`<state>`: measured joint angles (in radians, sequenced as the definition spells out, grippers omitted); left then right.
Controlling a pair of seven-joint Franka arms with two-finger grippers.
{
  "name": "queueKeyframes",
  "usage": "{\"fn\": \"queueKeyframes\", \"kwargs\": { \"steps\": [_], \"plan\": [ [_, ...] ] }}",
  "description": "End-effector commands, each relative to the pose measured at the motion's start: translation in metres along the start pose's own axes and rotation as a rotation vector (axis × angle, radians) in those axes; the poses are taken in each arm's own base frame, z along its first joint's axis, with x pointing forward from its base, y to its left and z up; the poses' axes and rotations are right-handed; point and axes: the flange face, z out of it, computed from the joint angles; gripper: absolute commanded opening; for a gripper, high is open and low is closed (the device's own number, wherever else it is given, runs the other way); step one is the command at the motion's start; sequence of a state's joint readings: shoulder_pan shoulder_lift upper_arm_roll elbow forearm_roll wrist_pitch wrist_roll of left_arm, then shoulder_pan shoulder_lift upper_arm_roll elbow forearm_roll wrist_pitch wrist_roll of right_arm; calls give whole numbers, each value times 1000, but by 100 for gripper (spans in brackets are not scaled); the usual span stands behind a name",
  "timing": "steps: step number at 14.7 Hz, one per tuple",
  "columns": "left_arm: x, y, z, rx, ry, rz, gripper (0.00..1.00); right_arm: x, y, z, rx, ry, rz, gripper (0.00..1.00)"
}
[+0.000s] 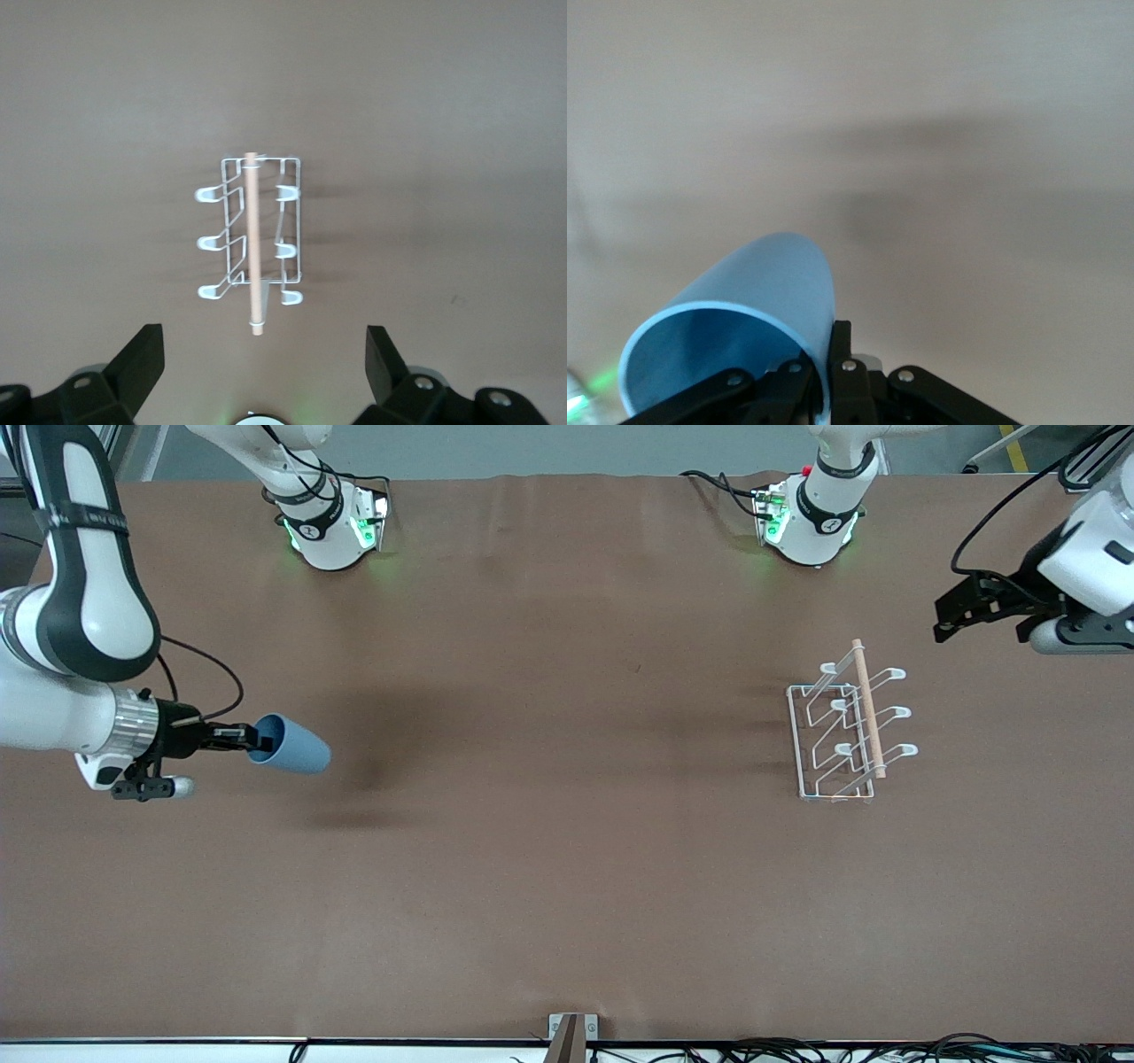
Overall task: Hang cup on cup holder
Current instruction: 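Lift the blue cup with the right gripper while the left gripper approaches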
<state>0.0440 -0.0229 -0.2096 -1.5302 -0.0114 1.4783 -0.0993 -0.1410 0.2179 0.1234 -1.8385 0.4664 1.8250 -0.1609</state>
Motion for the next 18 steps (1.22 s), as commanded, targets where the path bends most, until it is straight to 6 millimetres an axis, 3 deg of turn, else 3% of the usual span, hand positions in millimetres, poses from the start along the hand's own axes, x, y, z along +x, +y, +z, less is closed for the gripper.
{"fn": "queueKeyframes", "kwargs": {
  "steps": [1, 5, 10, 14, 17, 18],
  "plan": [
    [-8, 79, -6, 4, 29, 146, 100, -5, -54, 16, 133, -10, -39, 2],
    [-44, 201, -17, -18, 123, 379, 100, -11, -134, 39, 407, -23, -44, 1],
    [-74, 313, -2, -98, 238, 650, 100, -28, -206, 63, 620, -76, -43, 0],
    [-84, 373, 10, -172, 305, 832, 100, -48, -250, 89, 639, -137, -105, 0],
    [-73, 383, 15, -189, 350, 948, 100, -62, -268, 103, 644, -197, -182, 0],
    [-62, 384, 26, -195, 357, 981, 100, -66, -272, 105, 647, -206, -212, 0]
  ]
}}
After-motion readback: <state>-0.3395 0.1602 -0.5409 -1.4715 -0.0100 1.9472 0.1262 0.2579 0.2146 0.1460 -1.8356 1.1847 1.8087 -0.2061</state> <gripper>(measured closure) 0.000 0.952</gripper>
